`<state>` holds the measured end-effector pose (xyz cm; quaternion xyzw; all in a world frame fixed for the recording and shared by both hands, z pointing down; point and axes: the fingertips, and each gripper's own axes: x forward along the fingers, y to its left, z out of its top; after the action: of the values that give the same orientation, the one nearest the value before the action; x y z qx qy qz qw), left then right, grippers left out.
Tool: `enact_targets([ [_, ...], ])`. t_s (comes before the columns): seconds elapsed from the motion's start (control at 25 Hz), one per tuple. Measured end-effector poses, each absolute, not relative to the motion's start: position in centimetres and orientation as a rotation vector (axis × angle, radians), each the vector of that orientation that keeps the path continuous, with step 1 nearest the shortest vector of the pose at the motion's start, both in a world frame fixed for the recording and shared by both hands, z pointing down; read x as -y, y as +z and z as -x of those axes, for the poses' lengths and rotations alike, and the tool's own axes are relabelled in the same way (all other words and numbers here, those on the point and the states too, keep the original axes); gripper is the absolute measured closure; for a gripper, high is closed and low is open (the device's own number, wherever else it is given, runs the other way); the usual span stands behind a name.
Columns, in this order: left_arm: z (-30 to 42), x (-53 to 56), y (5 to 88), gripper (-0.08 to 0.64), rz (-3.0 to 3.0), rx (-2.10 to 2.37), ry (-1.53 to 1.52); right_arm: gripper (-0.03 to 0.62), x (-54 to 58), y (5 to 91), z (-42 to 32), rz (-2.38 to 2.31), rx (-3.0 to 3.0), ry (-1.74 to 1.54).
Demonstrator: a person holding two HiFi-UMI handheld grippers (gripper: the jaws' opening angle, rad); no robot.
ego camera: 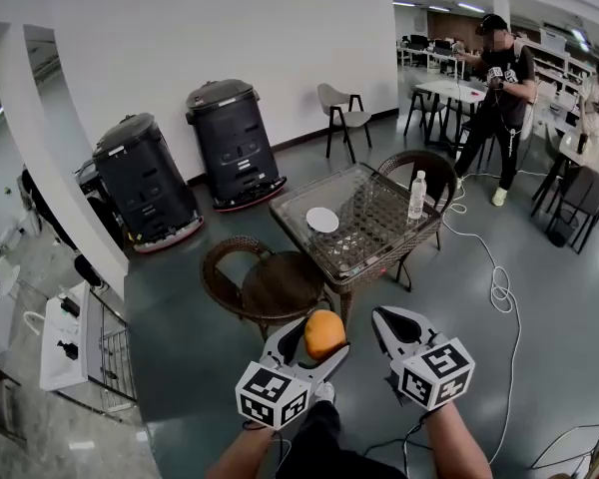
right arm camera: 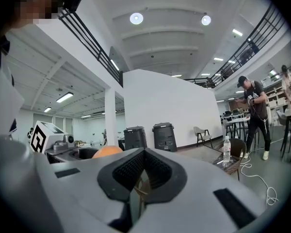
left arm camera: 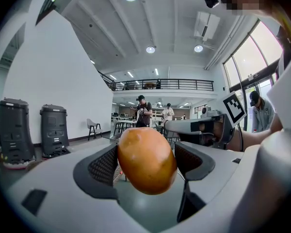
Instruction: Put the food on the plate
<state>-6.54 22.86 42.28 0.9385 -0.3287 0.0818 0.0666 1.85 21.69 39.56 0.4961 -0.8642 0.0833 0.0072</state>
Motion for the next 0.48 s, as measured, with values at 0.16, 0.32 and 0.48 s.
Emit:
enact_targets([
  [0.16,6.5,-18.6,43.2,0.193,-2.818,0.979,0.247,0.588,-17.3,40.3,-1.9,-1.552,2.685,0.27],
  [0.32,6.4,-14.0,43.6,0.193,-2.815,0.951,0.256,0.588,-12.4,41.0,-1.9,-1.56,2.669,0.296],
  [0.48,6.5,-8.7,43.8,0.193,-2.818,0.921,0.275,0.588,-6.8,41.4,-1.5,-1.573,2.659,0.324],
])
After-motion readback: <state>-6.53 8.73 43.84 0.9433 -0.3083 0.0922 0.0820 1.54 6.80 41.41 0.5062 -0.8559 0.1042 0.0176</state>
